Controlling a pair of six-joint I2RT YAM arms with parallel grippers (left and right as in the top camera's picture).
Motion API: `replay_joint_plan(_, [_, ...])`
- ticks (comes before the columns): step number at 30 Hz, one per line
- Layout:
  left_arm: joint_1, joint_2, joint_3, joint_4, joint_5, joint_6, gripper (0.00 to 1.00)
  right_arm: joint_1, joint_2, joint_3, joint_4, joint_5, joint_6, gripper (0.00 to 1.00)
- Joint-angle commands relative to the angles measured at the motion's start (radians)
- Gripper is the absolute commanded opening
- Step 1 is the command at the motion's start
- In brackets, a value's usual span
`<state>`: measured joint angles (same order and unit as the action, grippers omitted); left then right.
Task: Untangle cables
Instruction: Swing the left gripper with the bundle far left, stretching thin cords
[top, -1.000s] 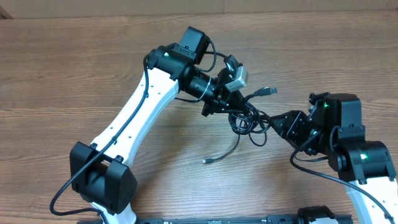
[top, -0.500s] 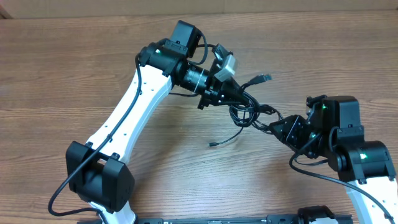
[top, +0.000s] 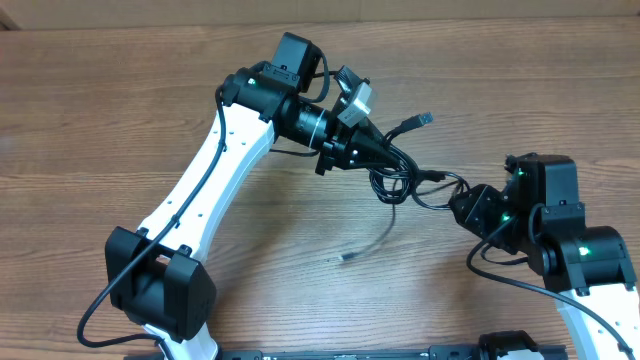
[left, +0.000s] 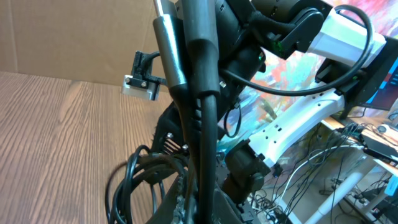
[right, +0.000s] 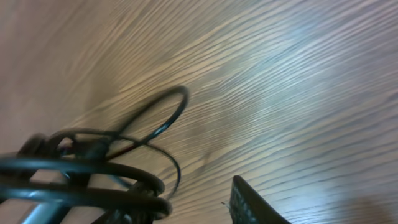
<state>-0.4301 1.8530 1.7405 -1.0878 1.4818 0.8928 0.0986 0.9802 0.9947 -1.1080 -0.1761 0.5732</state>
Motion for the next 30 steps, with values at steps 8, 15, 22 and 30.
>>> replay_joint_plan(8, [0.017, -0.036, 0.014, -0.019, 0.100, 0.023, 0.05, -0.003, 0.065, 0.006, -0.065, 0.236, -0.001, 0.47])
replay_joint_plan(15, [0.068, -0.037, 0.014, -0.078, 0.100, 0.020, 0.04, -0.003, 0.140, 0.006, -0.058, 0.254, -0.001, 0.56])
replay_joint_plan(22, [0.131, -0.071, 0.014, -0.098, 0.100, 0.019, 0.04, -0.003, 0.169, 0.006, -0.042, 0.265, -0.002, 0.61])
replay_joint_plan(30, [0.217, -0.174, 0.015, -0.098, 0.100, 0.019, 0.04, -0.003, 0.190, 0.006, -0.042, 0.283, -0.002, 0.69])
